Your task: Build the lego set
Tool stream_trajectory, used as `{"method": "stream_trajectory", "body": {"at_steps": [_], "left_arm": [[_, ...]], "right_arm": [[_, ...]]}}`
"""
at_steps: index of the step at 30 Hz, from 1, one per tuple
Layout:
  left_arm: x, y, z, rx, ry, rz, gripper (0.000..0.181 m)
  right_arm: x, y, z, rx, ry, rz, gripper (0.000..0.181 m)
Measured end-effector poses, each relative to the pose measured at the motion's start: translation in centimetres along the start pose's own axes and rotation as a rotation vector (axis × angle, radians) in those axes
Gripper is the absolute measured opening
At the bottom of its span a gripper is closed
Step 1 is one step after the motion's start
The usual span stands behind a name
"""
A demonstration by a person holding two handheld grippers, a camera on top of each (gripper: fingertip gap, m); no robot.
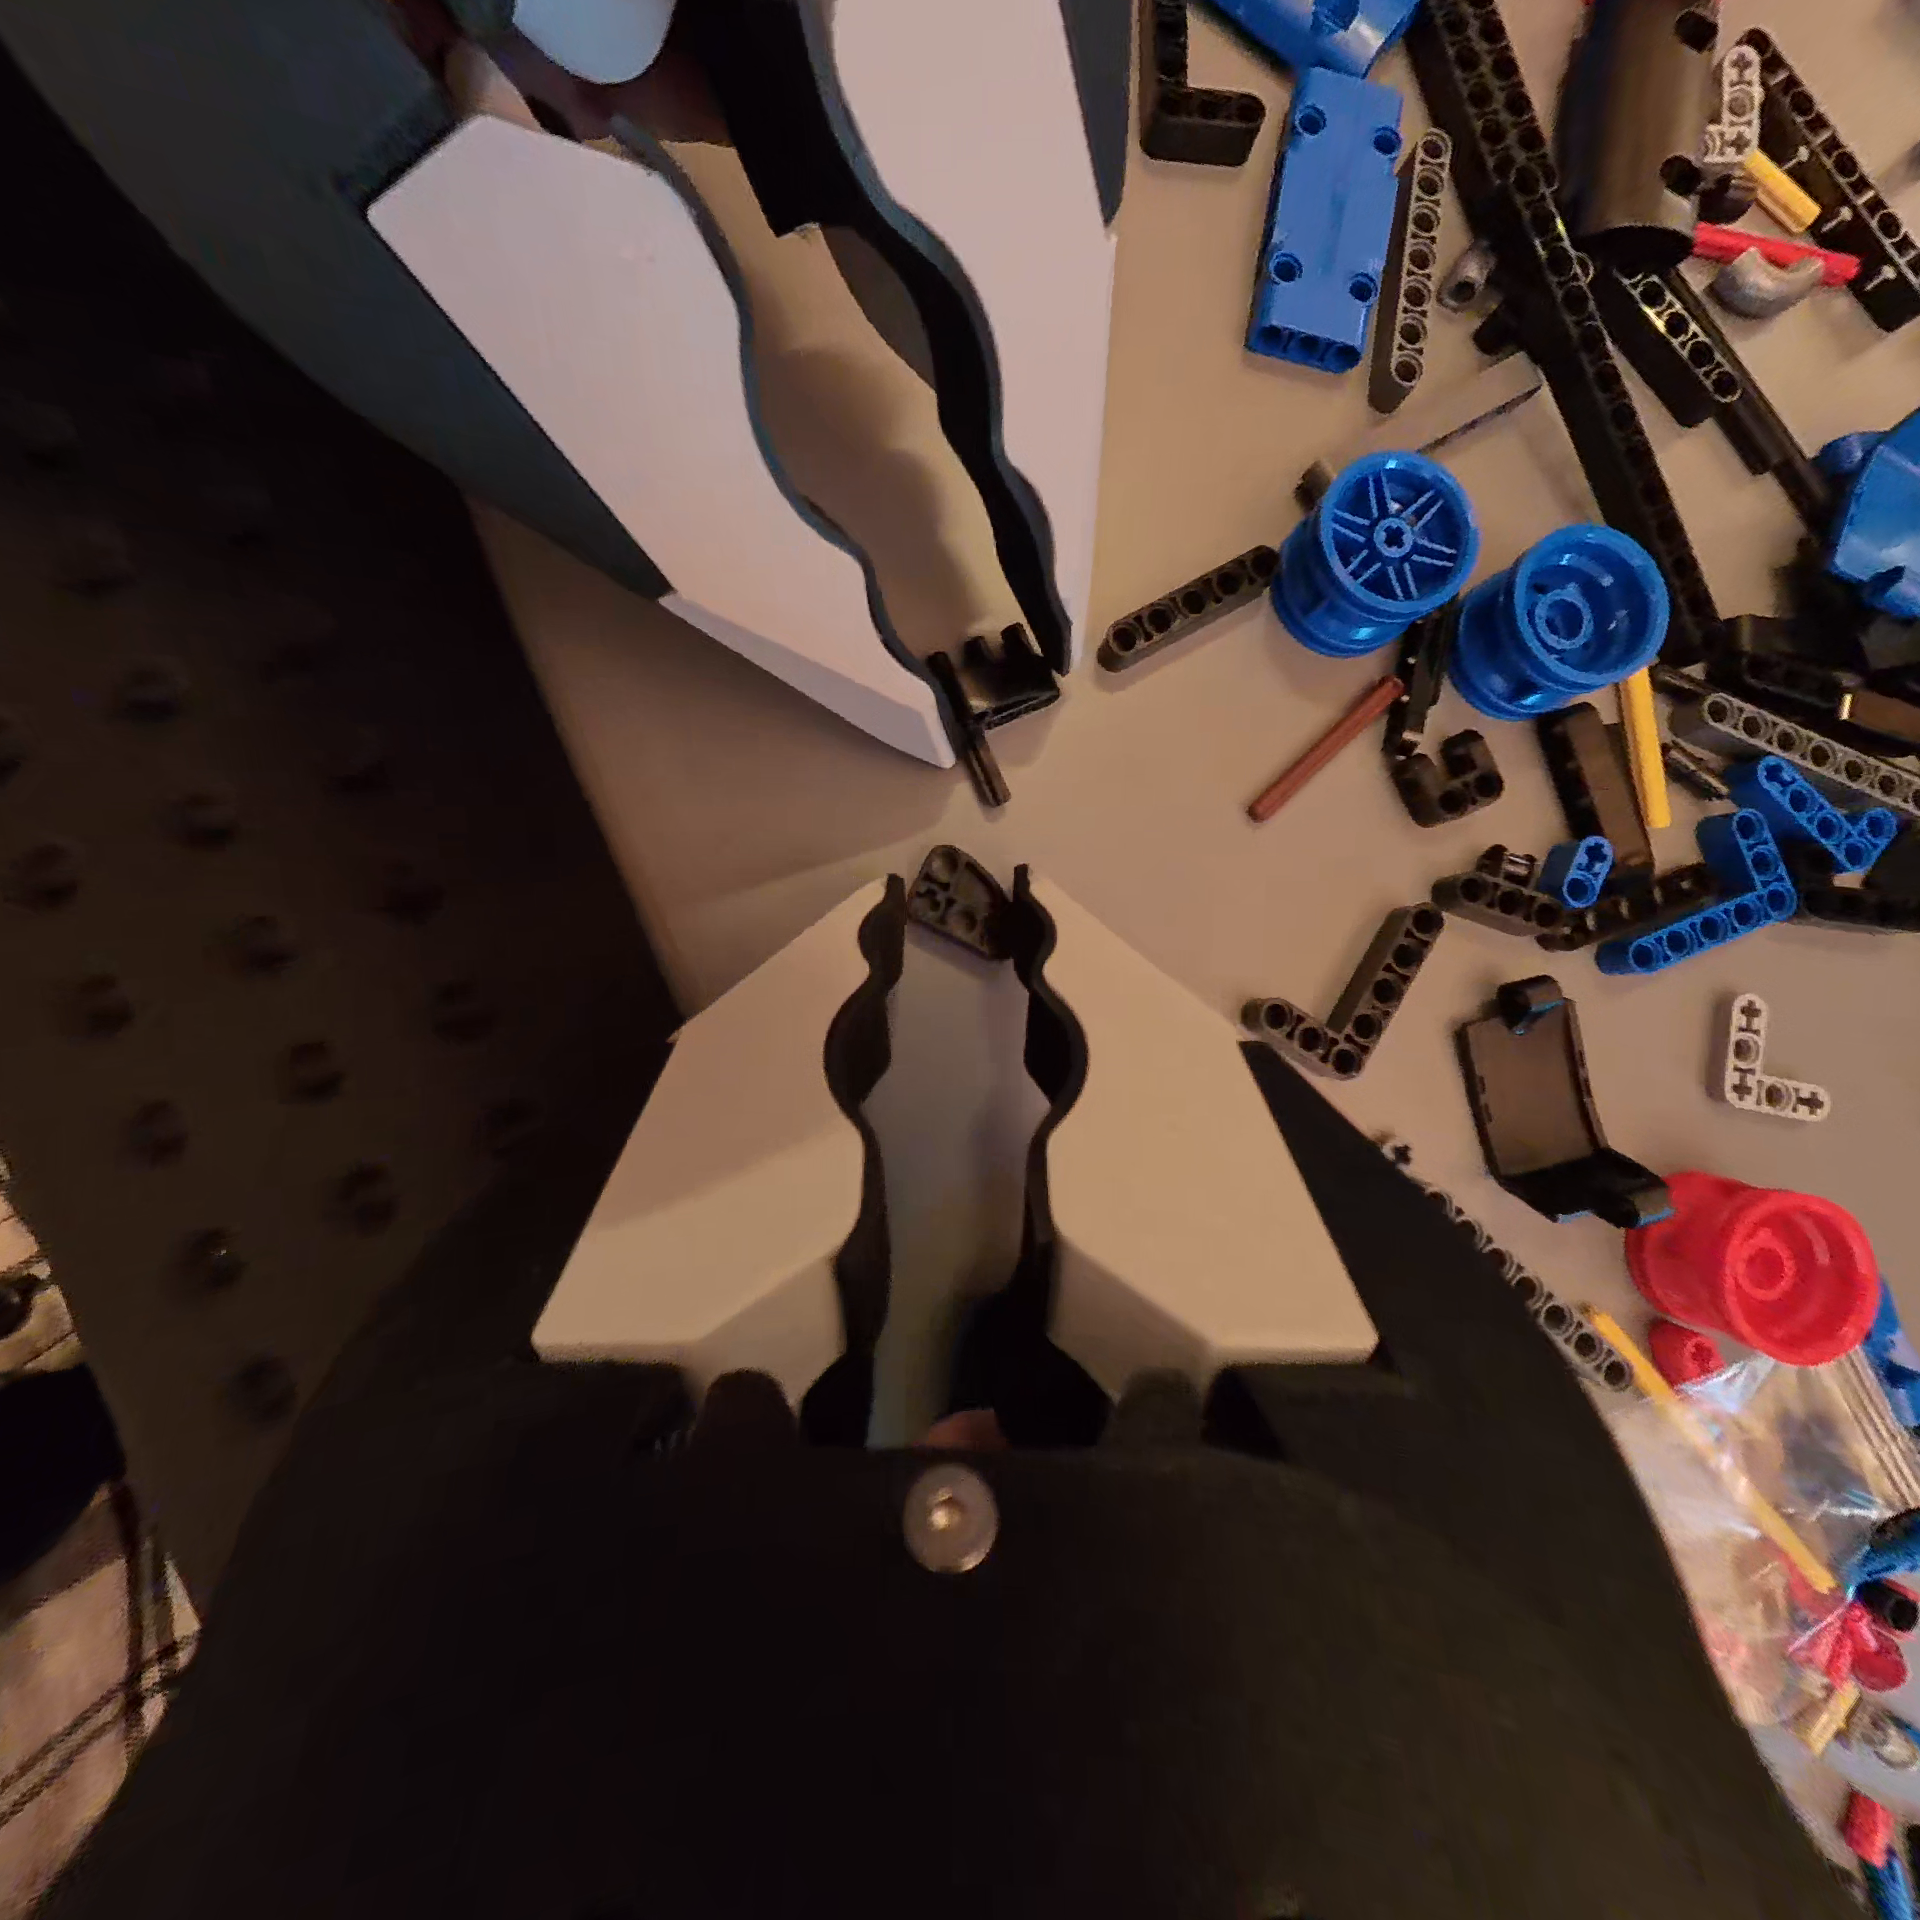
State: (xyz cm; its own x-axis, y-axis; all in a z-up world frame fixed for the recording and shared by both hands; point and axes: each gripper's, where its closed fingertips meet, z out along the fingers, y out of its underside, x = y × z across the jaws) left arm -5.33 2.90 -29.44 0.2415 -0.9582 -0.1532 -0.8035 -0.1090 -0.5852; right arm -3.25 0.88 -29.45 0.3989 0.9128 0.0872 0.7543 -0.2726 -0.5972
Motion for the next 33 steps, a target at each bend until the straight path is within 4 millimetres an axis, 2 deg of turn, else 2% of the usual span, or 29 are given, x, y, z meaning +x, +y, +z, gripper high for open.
{"method": "stream_trajectory", "body": {"at_steps": [1, 8, 11, 13, 19, 22, 26, 33], "left_arm": [[0.0, 0.0, 0.0, 0.005, 0.003, -0.001, 0.022], [0.2, -0.3, 0.3, 0.056, 0.051, -0.016, 0.022], [0.2, -0.4, 0.3, 0.082, 0.051, -0.026, 0.021], [0.1, -0.7, 0.0, 0.119, 0.055, -0.054, 0.021], [-0.1, -4.5, -3.5, 0.404, 0.143, -0.162, 0.021], [0.6, -6.5, -5.4, 0.545, 0.233, -0.2, 0.021], [0.8, -7.9, -7.1, 0.665, 0.29, -0.238, 0.021], [0.9, -8.9, -8.7, 0.77, 0.328, -0.264, 0.021]], "right_arm": [[0.0, 0.0, 0.0, 0.004, 0.005, 0.001, 0.018], [0.2, 0.0, -0.2, 0.084, -0.021, -0.021, 0.018], [1.0, -0.6, -0.8, 0.165, -0.016, -0.021, 0.017], [1.2, -1.7, -1.8, 0.256, -0.021, -0.029, 0.017], [1.7, -4.6, -5.9, 0.529, -0.063, -0.04, 0.017], [1.8, -5.5, -7.7, 0.637, -0.093, -0.039, 0.018], [1.6, -6.5, -9.7, 0.745, -0.137, -0.051, 0.017], [1.1, -7.7, -11.5, 0.823, -0.183, -0.116, 0.018]]}}
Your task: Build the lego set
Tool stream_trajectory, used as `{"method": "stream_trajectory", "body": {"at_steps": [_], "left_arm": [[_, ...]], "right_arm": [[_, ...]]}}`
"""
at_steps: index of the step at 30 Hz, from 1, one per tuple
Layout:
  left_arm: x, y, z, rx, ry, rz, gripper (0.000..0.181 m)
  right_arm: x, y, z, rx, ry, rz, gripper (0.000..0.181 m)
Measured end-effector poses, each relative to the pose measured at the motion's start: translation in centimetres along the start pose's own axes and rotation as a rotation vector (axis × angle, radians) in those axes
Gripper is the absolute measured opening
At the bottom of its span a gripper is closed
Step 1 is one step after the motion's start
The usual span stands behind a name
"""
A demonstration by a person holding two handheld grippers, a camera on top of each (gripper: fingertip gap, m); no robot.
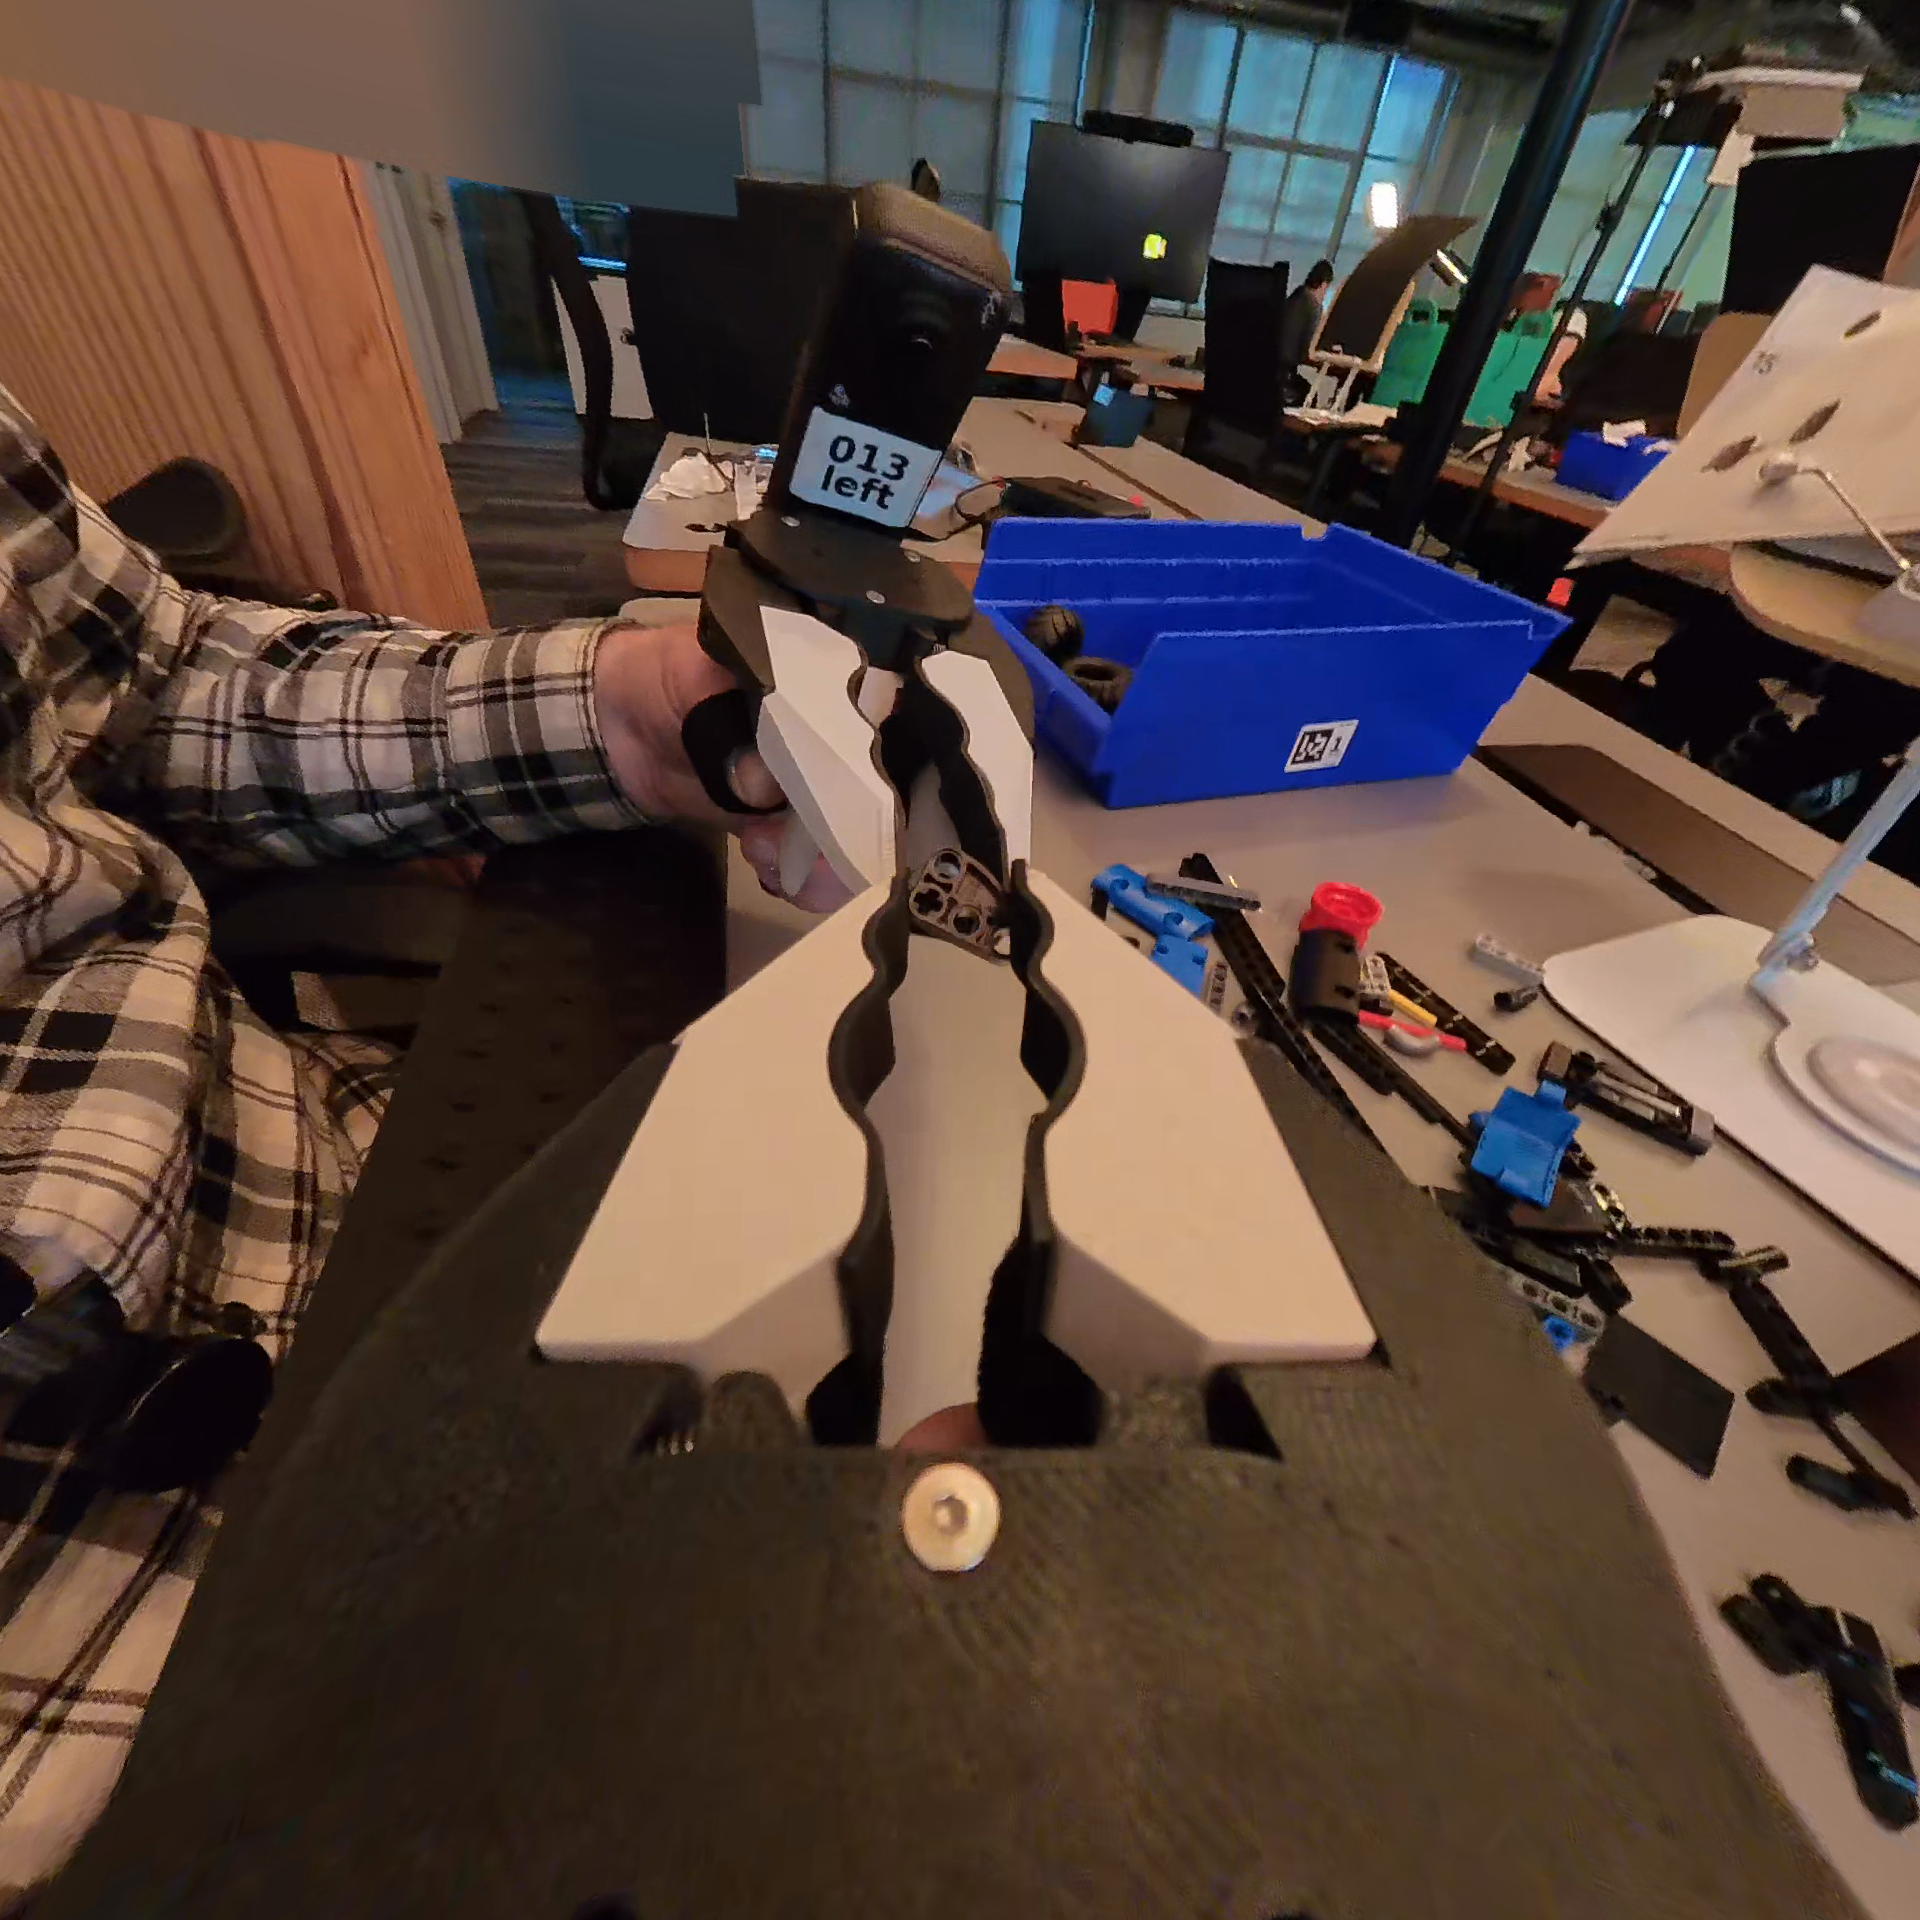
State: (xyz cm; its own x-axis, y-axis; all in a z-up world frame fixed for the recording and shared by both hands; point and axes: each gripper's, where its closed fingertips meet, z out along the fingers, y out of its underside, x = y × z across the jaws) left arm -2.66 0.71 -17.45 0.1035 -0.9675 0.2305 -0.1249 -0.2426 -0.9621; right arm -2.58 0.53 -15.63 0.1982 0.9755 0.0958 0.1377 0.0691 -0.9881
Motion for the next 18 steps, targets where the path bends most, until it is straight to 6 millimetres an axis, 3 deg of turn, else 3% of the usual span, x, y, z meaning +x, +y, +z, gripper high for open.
{"method": "stream_trajectory", "body": {"at_steps": [18], "left_arm": [[0.4, -0.8, -0.5, 0.071, 0.034, 0.017, 0.021]], "right_arm": [[-0.6, -1.7, 0.8, 0.019, -0.057, -0.093, 0.017]]}}
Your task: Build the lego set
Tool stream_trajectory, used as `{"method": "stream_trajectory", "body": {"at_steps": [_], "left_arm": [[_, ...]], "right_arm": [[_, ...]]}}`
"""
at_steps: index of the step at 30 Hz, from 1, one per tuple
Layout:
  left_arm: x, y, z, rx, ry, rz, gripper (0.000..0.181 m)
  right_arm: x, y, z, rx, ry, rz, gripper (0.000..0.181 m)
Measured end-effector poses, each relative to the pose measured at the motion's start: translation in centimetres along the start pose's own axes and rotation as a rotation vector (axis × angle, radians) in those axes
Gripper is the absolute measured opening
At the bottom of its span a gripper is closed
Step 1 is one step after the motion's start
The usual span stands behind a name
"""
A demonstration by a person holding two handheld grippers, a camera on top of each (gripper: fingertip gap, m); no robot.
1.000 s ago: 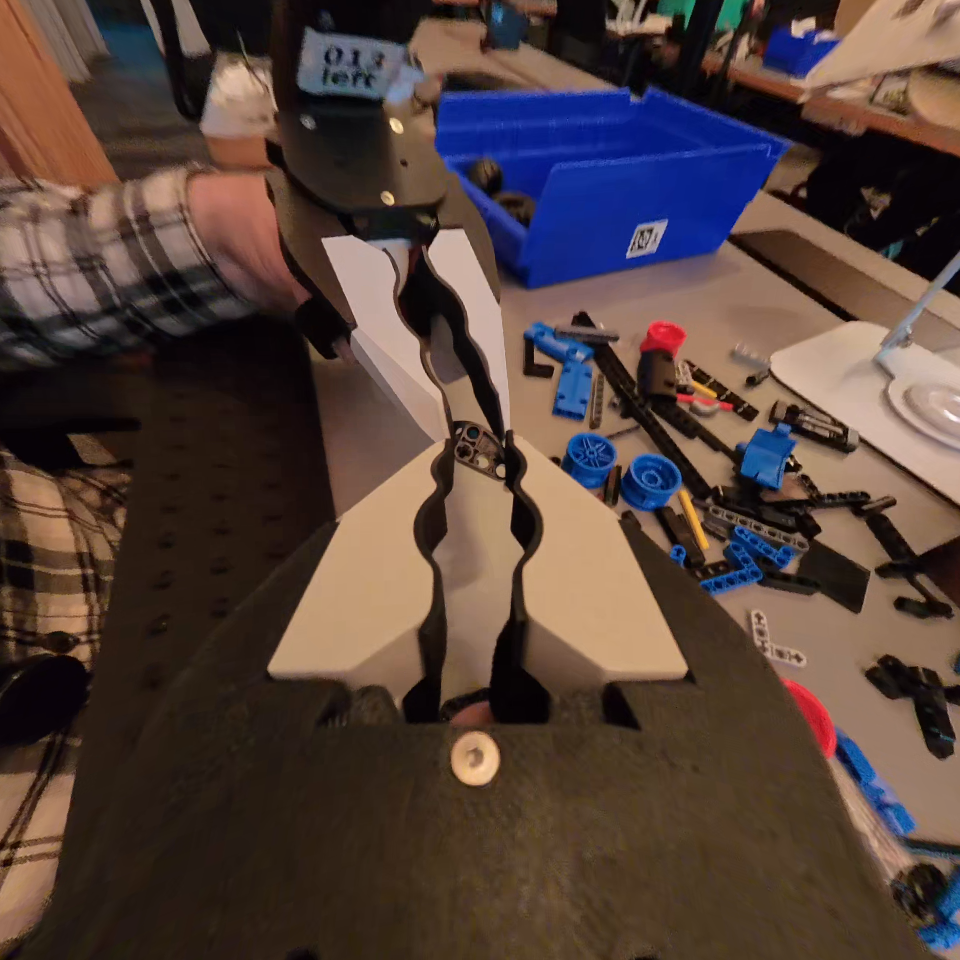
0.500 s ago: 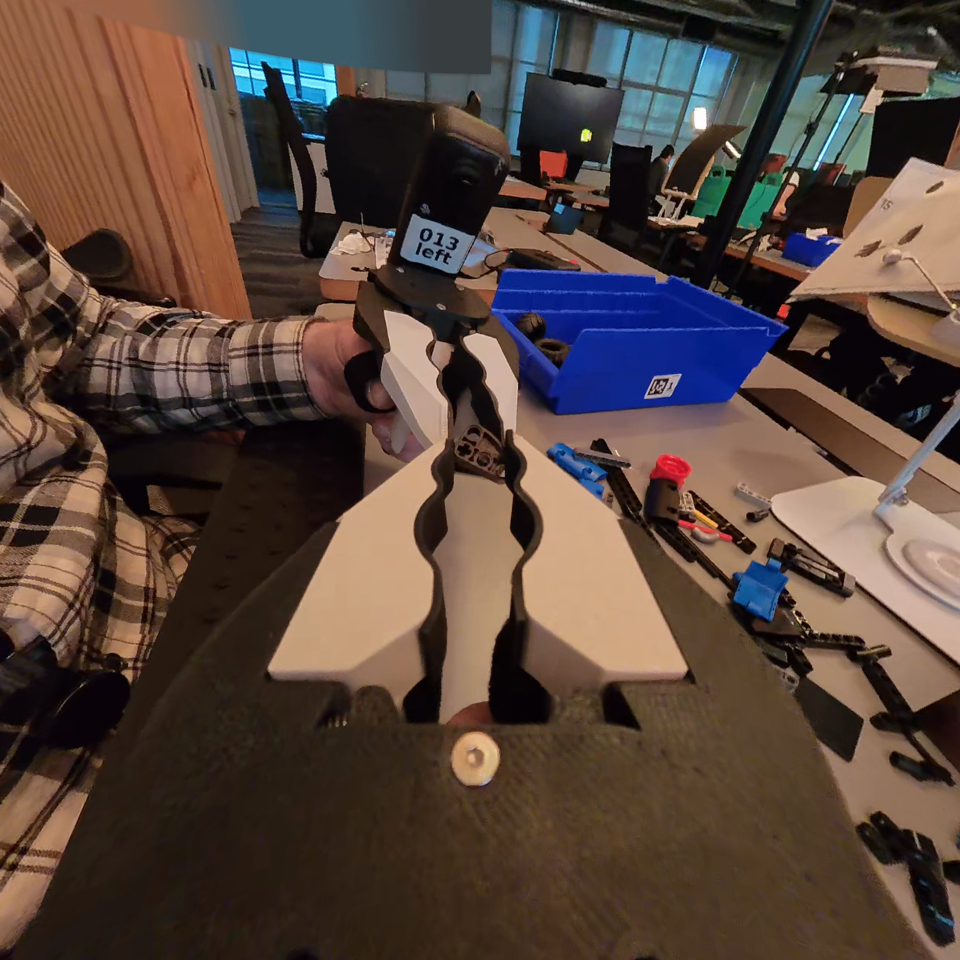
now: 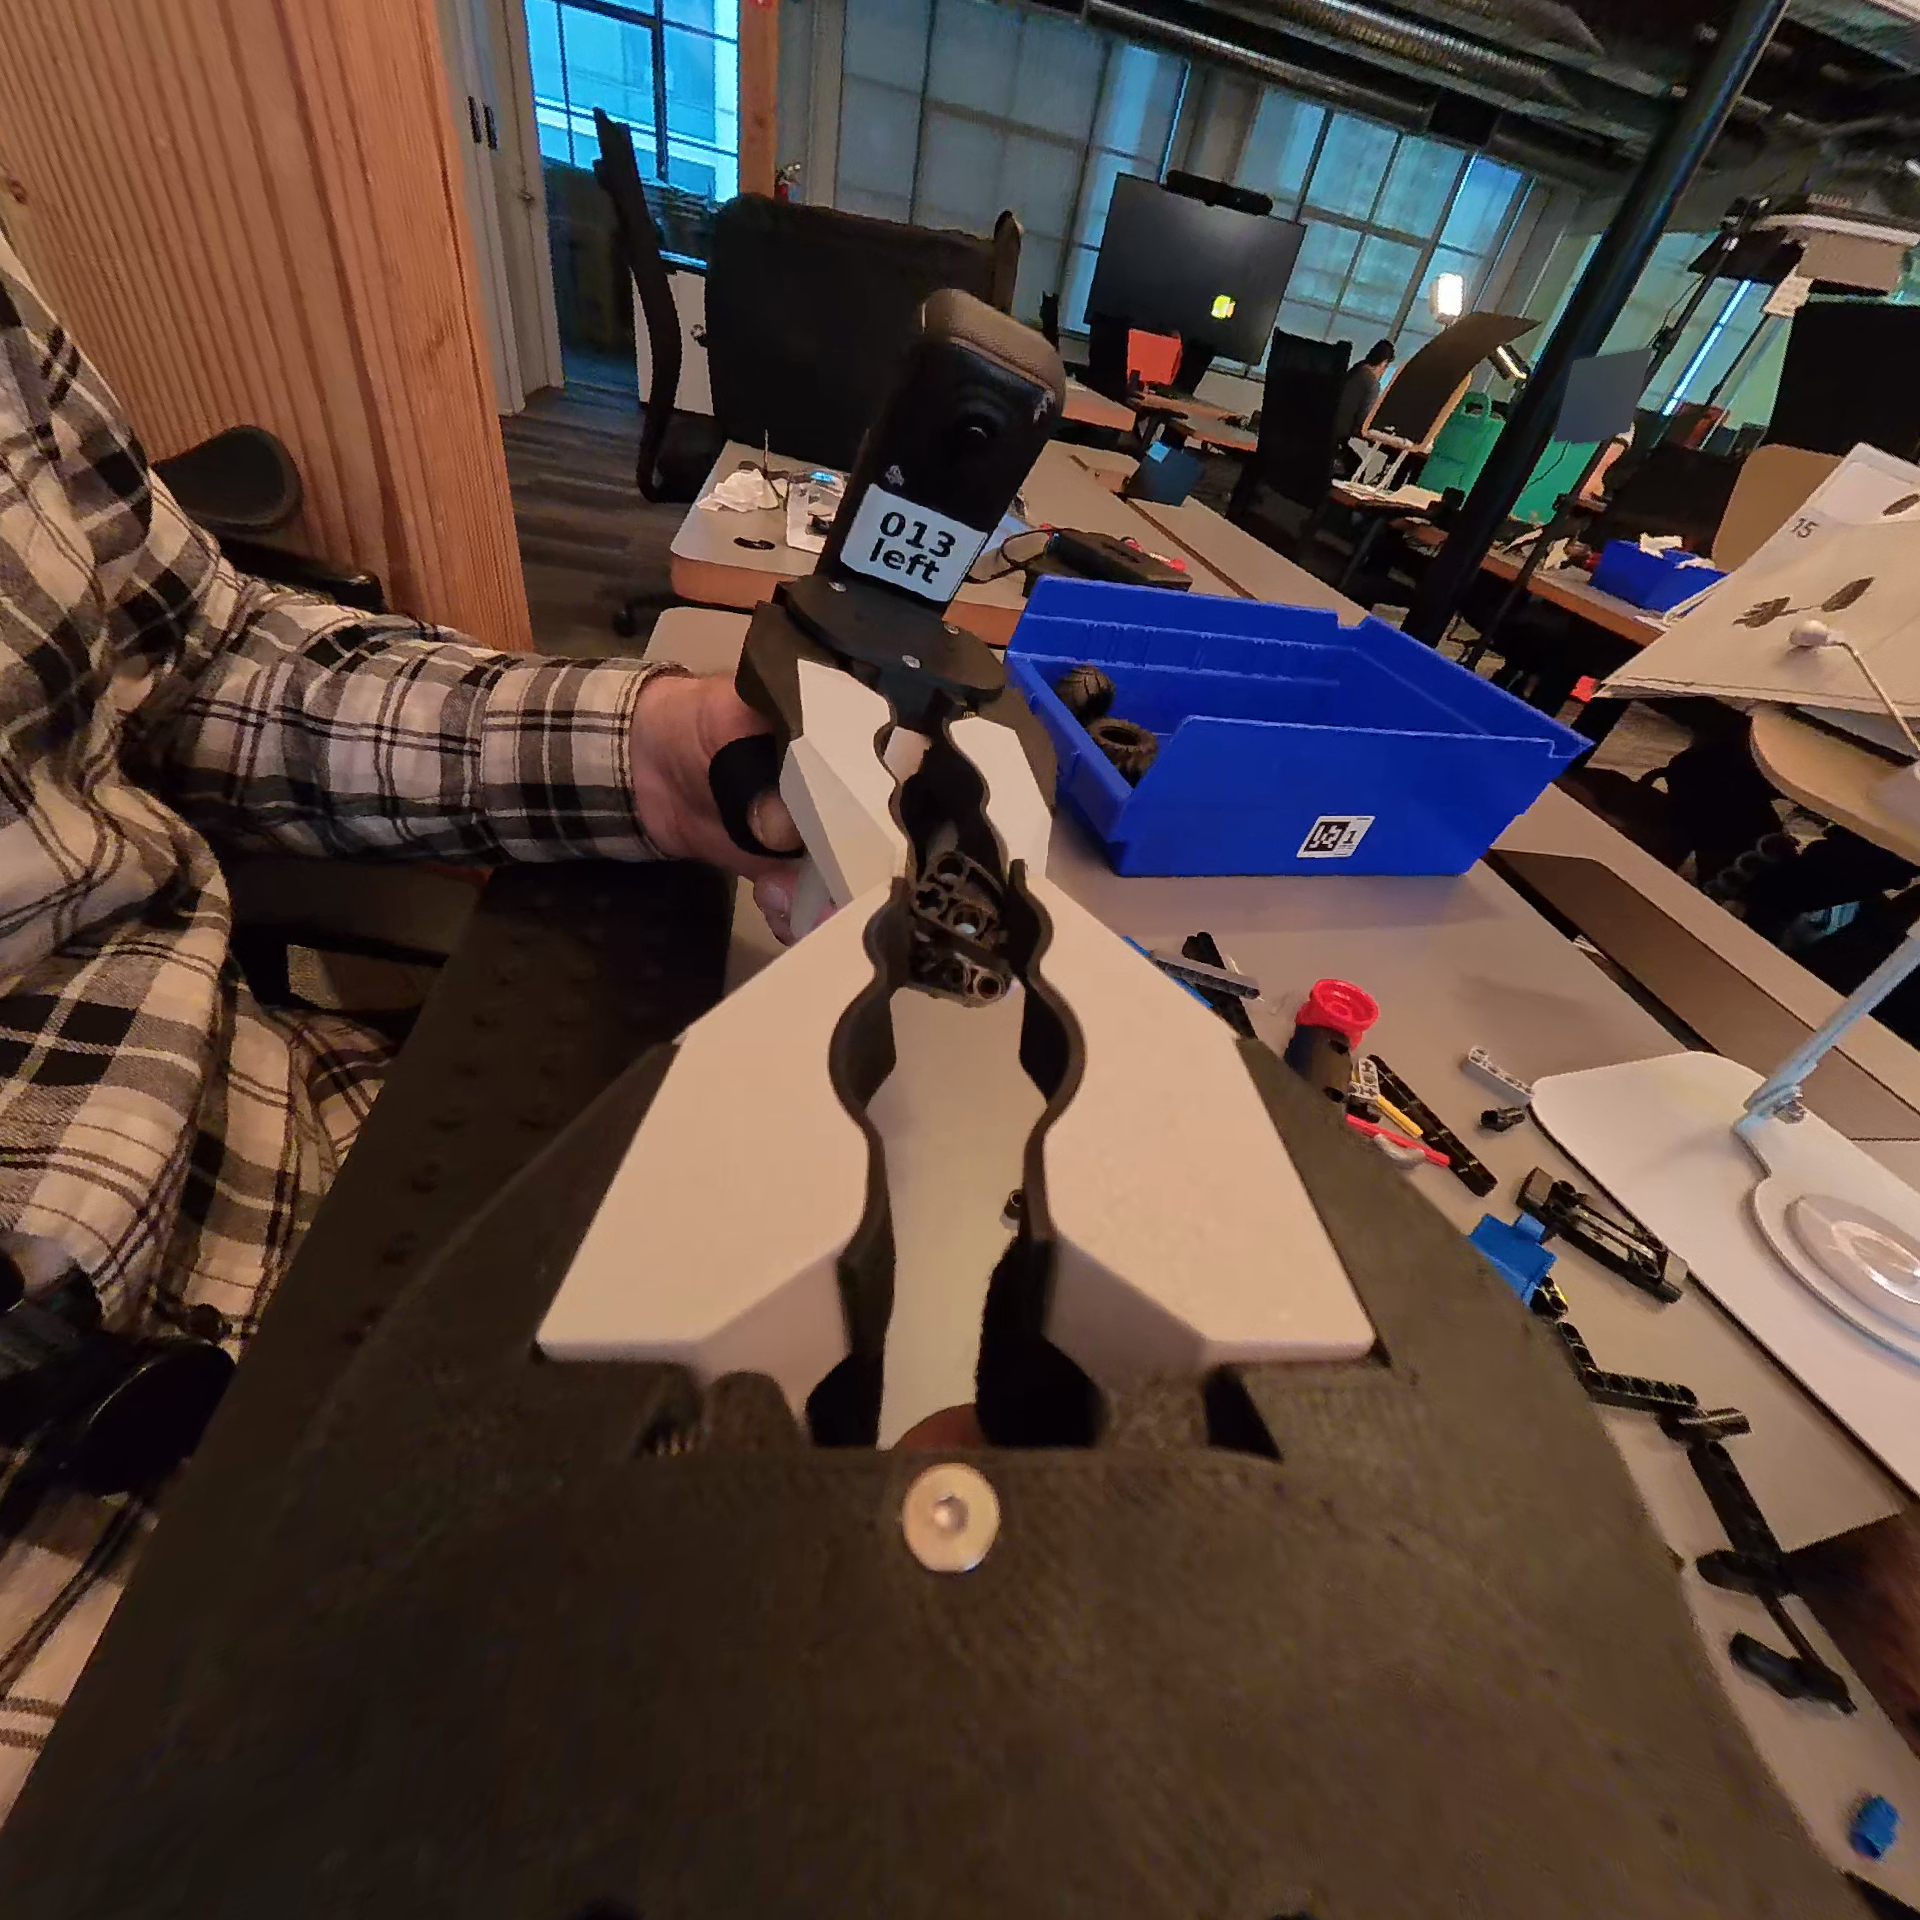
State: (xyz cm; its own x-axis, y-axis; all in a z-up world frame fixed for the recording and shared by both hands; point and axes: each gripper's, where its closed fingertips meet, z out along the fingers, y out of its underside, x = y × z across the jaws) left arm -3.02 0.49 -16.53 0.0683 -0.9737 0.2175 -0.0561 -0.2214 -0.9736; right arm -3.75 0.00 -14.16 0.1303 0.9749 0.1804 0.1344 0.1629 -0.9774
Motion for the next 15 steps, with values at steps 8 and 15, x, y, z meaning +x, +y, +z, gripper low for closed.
{"method": "stream_trajectory", "body": {"at_steps": [8, 15], "left_arm": [[-0.15, -0.19, -0.24, 0.013, -0.003, 0.007, 0.021], [-0.1, -0.26, -0.24, 0.016, -0.008, 0.026, 0.021]], "right_arm": [[-0.08, -0.04, 0.3, -0.003, -0.009, -0.008, 0.016], [0.19, 0.2, 0.14, -0.002, -0.003, 0.003, 0.017]]}}
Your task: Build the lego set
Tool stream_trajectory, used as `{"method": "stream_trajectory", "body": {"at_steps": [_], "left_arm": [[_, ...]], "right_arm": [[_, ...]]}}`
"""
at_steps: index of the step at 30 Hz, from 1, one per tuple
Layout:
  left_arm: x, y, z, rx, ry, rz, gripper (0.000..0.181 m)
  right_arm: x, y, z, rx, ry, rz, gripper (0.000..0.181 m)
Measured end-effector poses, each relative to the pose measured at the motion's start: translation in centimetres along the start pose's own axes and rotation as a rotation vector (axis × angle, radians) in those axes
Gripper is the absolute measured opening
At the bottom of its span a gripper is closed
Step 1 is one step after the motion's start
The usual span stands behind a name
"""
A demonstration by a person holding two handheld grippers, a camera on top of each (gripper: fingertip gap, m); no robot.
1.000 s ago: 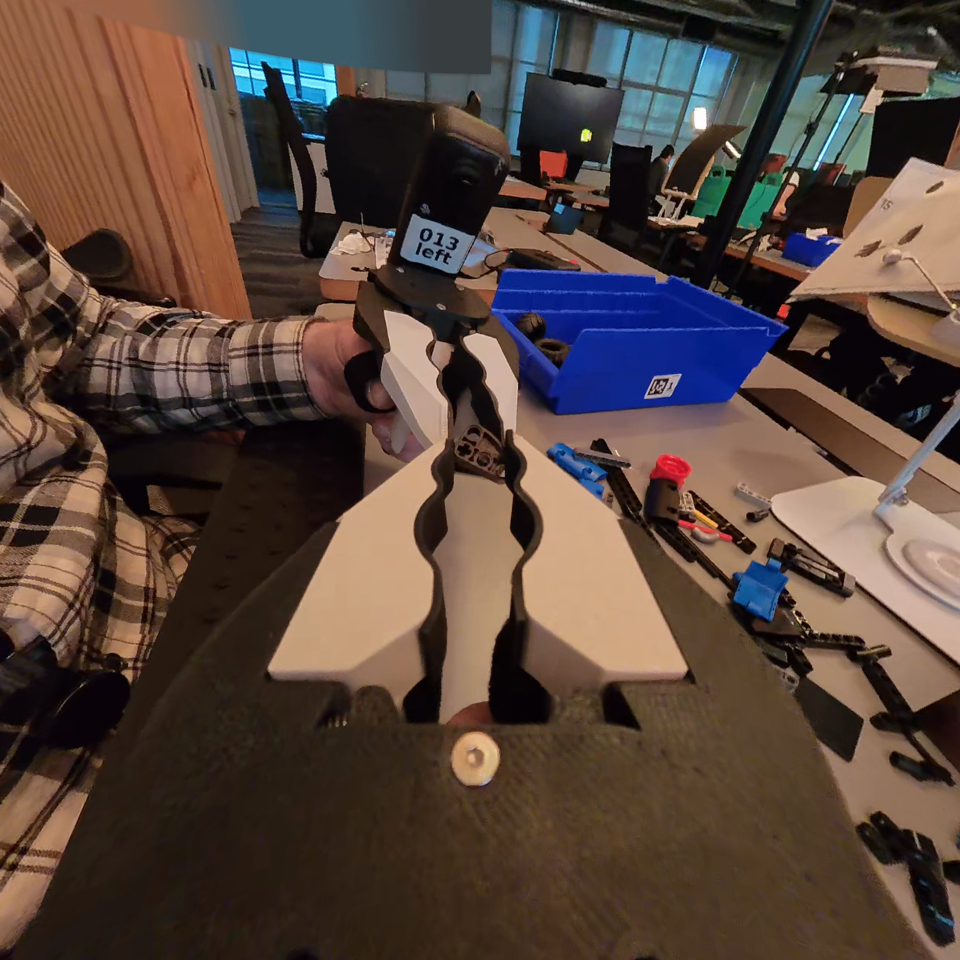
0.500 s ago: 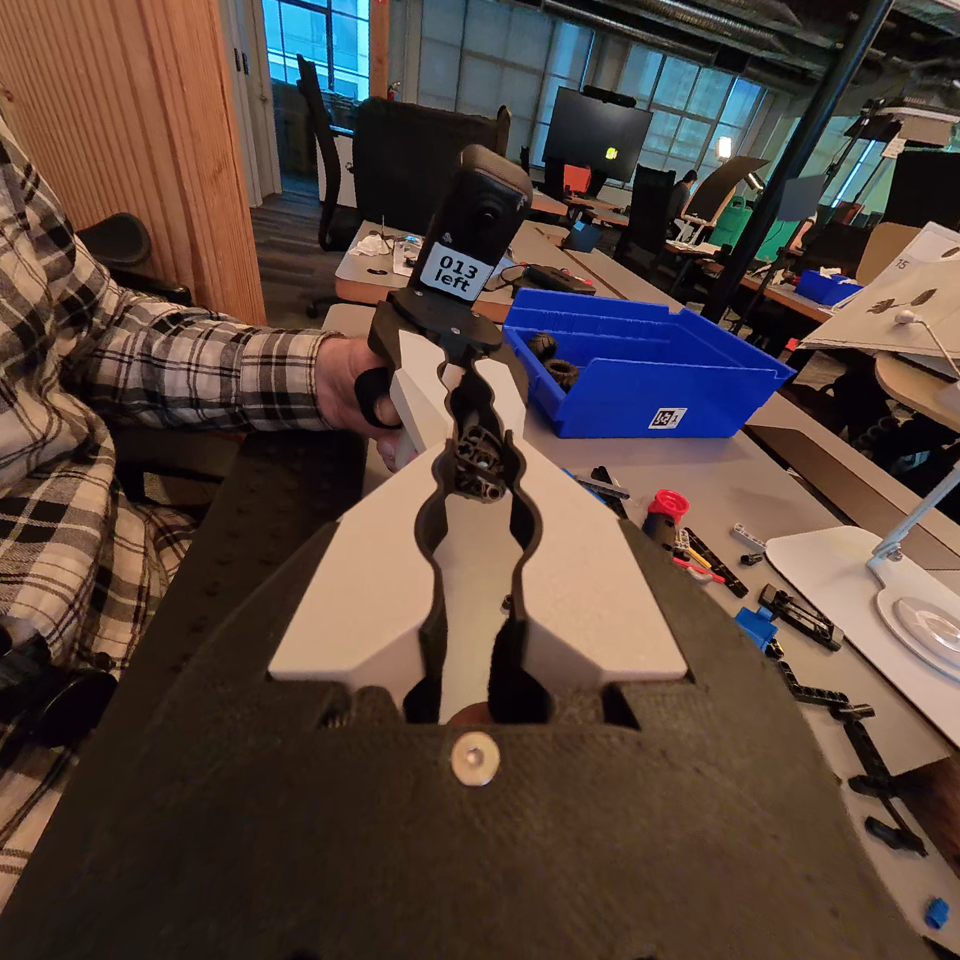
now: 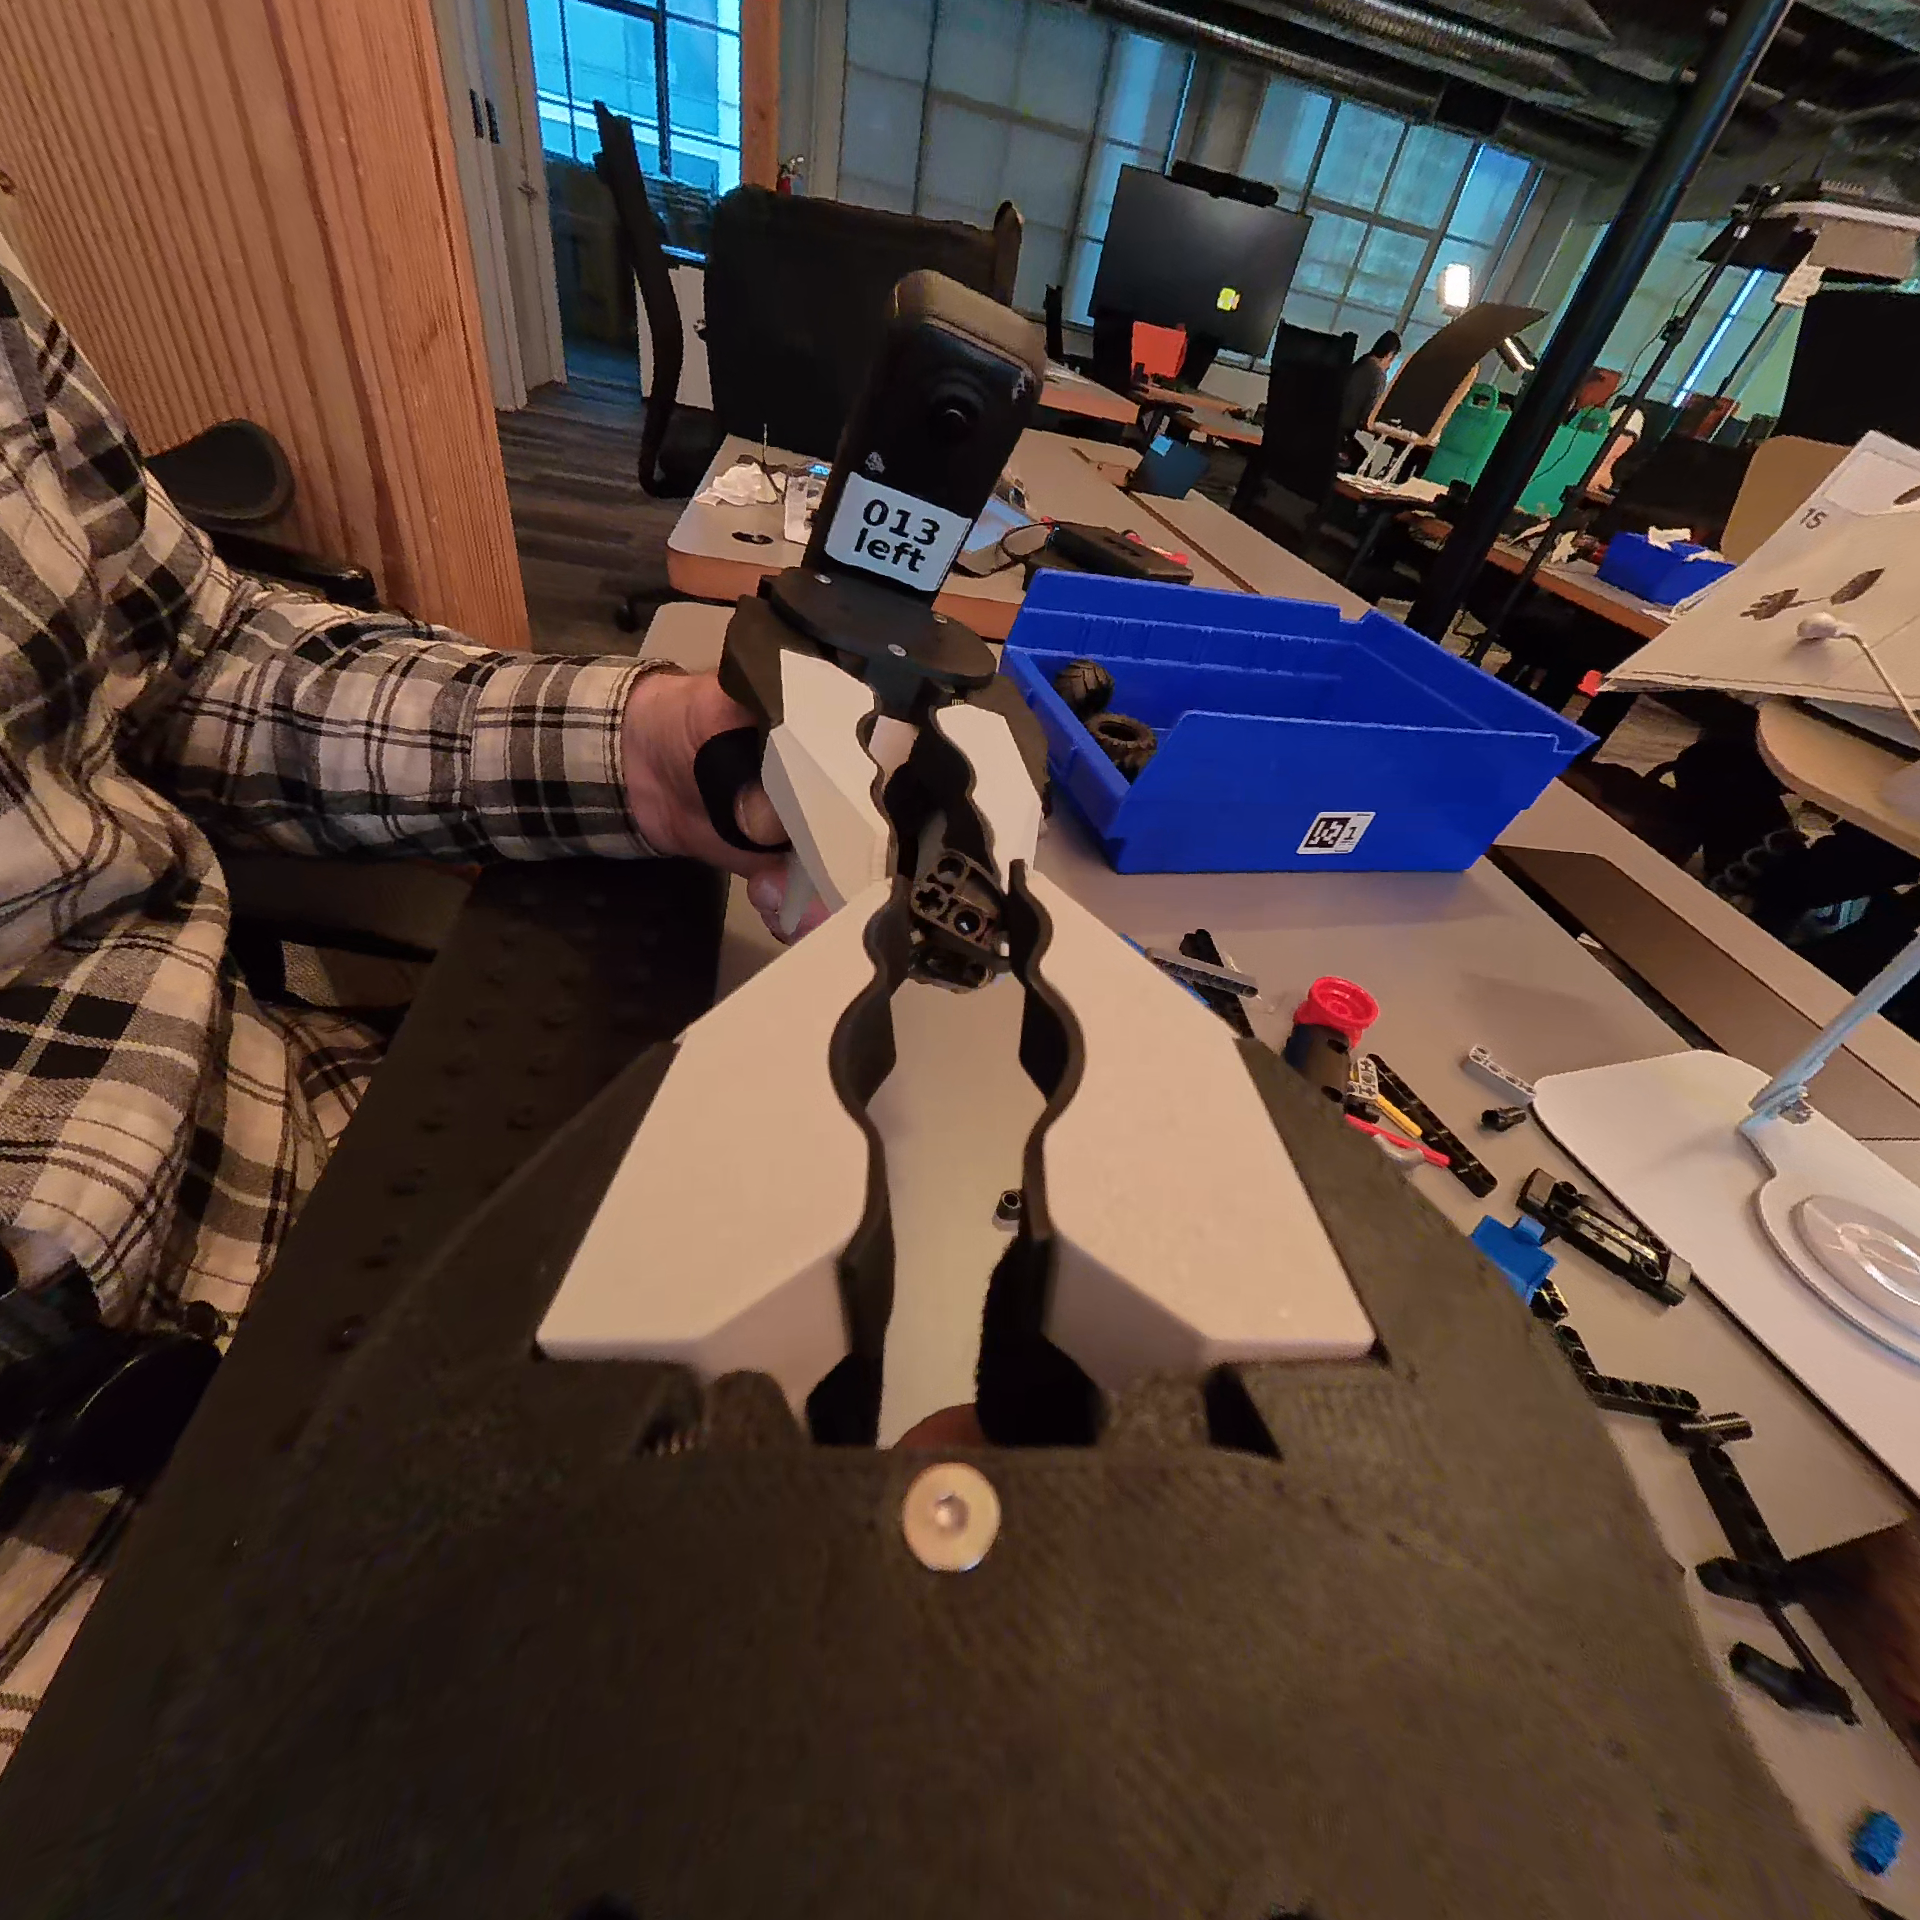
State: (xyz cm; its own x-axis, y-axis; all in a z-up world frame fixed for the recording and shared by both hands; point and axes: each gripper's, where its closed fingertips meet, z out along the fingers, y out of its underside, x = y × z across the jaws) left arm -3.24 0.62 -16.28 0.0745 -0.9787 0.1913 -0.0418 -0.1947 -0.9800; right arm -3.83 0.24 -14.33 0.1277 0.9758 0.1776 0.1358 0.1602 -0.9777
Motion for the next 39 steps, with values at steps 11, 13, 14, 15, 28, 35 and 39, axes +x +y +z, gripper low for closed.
{"method": "stream_trajectory", "body": {"at_steps": [11, 13, 14, 15, 28, 35, 39], "left_arm": [[0.0, -0.1, 0.1, 0.006, -0.002, 0.006, 0.021], [0.0, -0.1, 0.1, 0.008, -0.001, 0.007, 0.021], [0.0, -0.1, 0.0, 0.009, -0.001, 0.007, 0.021], [0.0, -0.1, 0.0, 0.01, -0.002, 0.008, 0.021], [-0.8, 0.4, 0.1, -0.023, -0.065, 0.06, 0.021], [-1.6, 1.1, 0.3, -0.08, -0.154, 0.165, 0.021], [-1.7, 1.1, 0.3, -0.084, -0.176, 0.196, 0.021]], "right_arm": [[-0.1, 0.0, -0.1, 0.01, -0.004, -0.003, 0.017], [-0.1, -0.1, -0.1, 0.013, -0.002, -0.006, 0.017], [-0.1, -0.1, -0.2, 0.017, -0.002, -0.007, 0.017], [-0.1, -0.2, -0.2, 0.02, -0.003, -0.007, 0.017], [0.7, 0.0, -0.8, 0.031, 0.022, -0.001, 0.017], [1.4, 0.6, -1.1, 0.023, 0.047, 0.005, 0.017], [1.6, 0.6, -1.2, 0.023, 0.055, 0.007, 0.017]]}}
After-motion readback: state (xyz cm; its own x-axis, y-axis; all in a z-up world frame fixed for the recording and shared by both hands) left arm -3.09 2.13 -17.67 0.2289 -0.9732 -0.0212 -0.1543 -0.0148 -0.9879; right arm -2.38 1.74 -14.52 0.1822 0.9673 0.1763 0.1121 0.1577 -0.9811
